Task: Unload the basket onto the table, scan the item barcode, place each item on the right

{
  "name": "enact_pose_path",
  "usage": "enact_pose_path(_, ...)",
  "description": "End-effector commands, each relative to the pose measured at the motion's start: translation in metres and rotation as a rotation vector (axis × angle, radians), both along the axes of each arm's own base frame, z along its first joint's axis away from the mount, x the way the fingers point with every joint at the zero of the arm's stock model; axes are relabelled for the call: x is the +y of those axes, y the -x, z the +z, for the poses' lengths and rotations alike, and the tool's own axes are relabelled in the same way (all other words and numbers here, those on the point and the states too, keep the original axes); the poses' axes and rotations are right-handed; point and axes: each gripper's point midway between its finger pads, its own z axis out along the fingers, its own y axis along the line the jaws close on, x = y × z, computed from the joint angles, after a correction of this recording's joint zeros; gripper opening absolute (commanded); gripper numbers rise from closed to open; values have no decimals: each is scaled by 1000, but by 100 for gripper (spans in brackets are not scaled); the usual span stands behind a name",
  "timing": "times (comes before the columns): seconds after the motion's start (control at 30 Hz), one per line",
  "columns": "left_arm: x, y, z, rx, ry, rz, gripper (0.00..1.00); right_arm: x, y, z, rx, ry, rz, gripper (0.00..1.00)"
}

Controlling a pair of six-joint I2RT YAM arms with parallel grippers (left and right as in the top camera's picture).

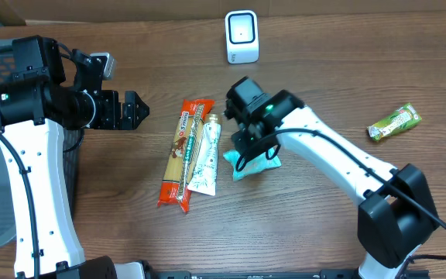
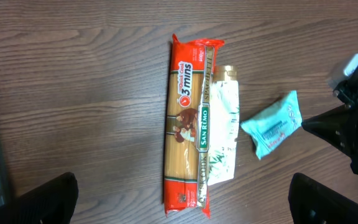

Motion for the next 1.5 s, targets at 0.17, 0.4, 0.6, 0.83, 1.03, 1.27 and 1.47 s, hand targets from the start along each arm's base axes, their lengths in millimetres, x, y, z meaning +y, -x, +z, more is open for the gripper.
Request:
enact_pose_path(0.17,-3,-2,4,-20,-3,-27,99,6,0,8,44,-85,-19,4)
enact_pose_path(0.4,-3,-2,4,-21,-3,-27,100,12,9,-6,17,-20,22,79)
enact_pose_path(0.6,-3,-2,4,-20,-3,-27,100,28,27,-45,48,59,92,100)
enact_pose_path(0.83,-3,-2,4,-21,-3,-27,99,18,29,-81,91,161,92,91)
enact_pose_path(1.03,-3,-2,4,-21,-3,-27,99,7,25,-87,46,249,97,86)
enact_pose_path(1.27,-3,-2,4,-21,-3,-27,100,-11,17,-100,-63,405,100,86)
enact_pose_path(1.47,-3,-2,4,-20,-3,-27,100,-38,18,-119,-91,532,80,73)
